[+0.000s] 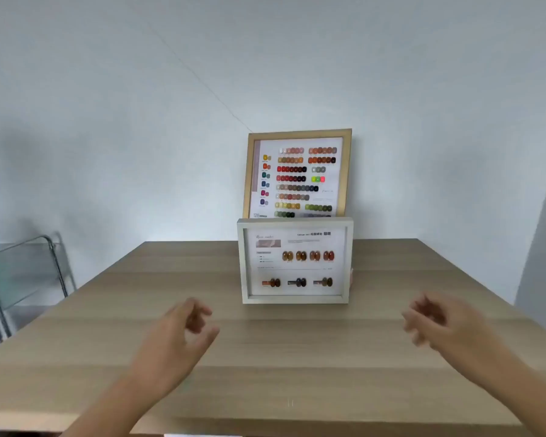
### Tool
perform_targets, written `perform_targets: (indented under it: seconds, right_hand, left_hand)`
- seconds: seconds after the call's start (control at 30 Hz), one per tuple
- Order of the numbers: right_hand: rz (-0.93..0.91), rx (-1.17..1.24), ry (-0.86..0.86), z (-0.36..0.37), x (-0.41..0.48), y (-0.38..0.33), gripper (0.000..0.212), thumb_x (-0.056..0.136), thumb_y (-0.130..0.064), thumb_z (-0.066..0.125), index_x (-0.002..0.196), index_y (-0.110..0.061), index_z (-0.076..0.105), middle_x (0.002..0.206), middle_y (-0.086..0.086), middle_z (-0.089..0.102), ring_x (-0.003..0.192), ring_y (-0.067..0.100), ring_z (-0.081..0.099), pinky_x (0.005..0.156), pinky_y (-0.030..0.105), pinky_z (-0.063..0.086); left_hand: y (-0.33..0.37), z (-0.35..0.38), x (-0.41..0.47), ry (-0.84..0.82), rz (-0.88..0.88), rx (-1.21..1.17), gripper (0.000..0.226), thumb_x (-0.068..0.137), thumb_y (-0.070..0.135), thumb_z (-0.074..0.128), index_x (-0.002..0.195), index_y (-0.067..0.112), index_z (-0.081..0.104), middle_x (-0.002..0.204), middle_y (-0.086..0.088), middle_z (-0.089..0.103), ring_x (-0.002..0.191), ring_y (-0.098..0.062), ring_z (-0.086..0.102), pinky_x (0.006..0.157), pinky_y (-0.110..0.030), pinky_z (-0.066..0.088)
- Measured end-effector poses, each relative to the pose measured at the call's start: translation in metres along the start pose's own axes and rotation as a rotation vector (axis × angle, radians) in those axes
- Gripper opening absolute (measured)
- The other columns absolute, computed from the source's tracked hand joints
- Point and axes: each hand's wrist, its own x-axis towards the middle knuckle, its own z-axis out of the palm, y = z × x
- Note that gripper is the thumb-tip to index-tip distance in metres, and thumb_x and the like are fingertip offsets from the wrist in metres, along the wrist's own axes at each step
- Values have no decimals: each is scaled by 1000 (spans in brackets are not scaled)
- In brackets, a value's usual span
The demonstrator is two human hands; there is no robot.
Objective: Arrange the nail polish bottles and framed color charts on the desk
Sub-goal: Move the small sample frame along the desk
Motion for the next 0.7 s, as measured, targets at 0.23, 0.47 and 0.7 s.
perform_targets:
  seconds: [0.23, 0.47, 0.7]
  right_hand:
    - [170, 176, 66, 82, 82, 30, 16, 85, -22, 62, 98, -24, 54, 90, -5, 62, 83, 8, 59, 61, 23, 43]
    - [117, 145, 112, 113, 115, 60, 20, 84, -21, 65, 99, -26, 53, 91, -14, 61, 85, -1, 58, 62, 12, 39]
    - [134, 129, 47, 121, 121, 63, 29, 82, -30, 67, 106, -29, 51, 92, -16, 62, 85, -4, 59, 61, 10, 37]
  left_hand:
    - [-26, 69, 76, -88, -260, -303, 57, 82, 32, 68, 130, 25, 39, 120, 7, 49, 110, -11, 50, 91, -30, 41]
    - [-58, 111, 121, -117, -273, -455, 62, 81, 23, 70, 132, 31, 36, 123, 4, 48, 113, -14, 51, 94, -34, 43]
    - [-69, 125, 134, -112, -248, -473, 44, 83, 28, 67, 122, 32, 46, 113, 6, 59, 102, -6, 58, 86, -30, 49]
